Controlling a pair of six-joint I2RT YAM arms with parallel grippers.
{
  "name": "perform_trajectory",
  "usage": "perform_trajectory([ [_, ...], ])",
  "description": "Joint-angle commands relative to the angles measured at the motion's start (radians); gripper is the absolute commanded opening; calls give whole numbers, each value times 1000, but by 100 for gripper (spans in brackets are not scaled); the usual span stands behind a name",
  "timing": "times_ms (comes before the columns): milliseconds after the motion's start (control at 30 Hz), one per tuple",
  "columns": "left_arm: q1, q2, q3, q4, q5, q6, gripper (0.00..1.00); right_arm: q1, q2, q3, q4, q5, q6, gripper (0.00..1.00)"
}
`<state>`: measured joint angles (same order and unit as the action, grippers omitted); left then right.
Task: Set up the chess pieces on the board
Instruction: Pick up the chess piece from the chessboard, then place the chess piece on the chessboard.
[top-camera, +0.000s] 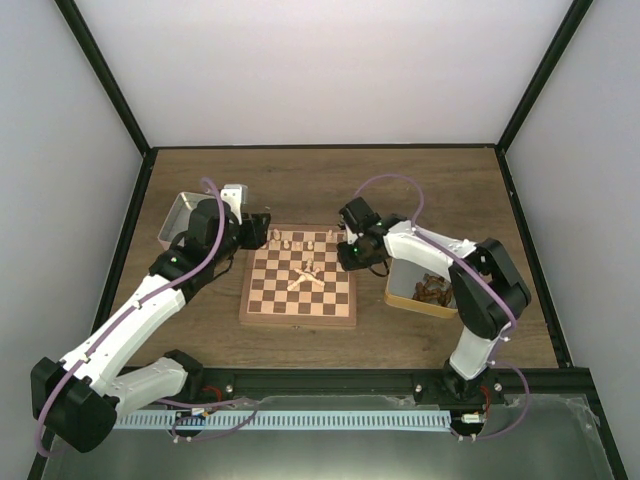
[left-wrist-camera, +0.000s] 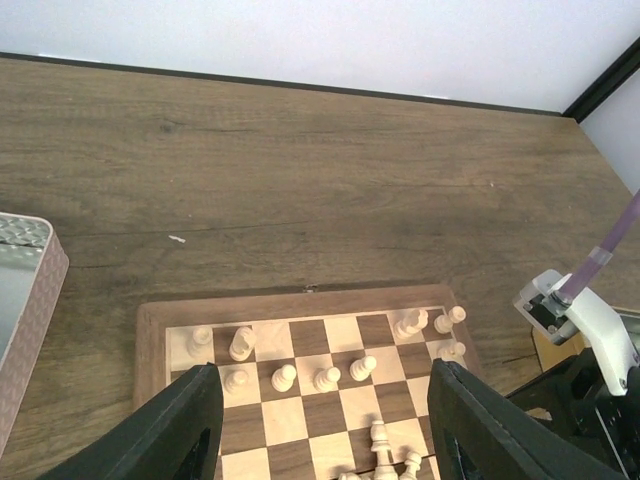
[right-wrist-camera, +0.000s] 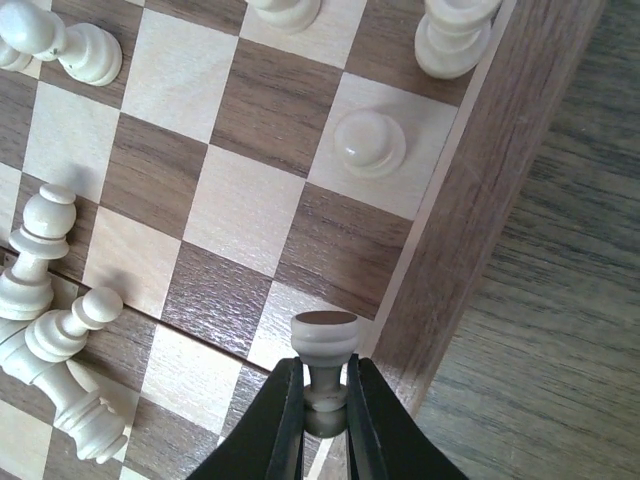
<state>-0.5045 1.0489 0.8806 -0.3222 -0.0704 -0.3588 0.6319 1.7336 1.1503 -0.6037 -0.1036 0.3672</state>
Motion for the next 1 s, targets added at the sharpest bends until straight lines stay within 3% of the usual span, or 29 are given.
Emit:
perform_trajectory([
  [0,3,-3,3,35,30,10,58,-8,-31,16,-18,-5,-58,1],
  [233,4,-1,1,40,78,16,58,-8,-71,14,-11,-60,-93,1],
  [433,3,-9,-11,55,153,-18,59,-8,-160,-6,74,-263,-93,1],
  [700,3,-82,-113,257,530,-231,70,-5,-368,-144,398,-599,-241,2],
  [967,3,-77,-175,481,774,-422,72,-4,-407,-106,499,-716,-290,2],
])
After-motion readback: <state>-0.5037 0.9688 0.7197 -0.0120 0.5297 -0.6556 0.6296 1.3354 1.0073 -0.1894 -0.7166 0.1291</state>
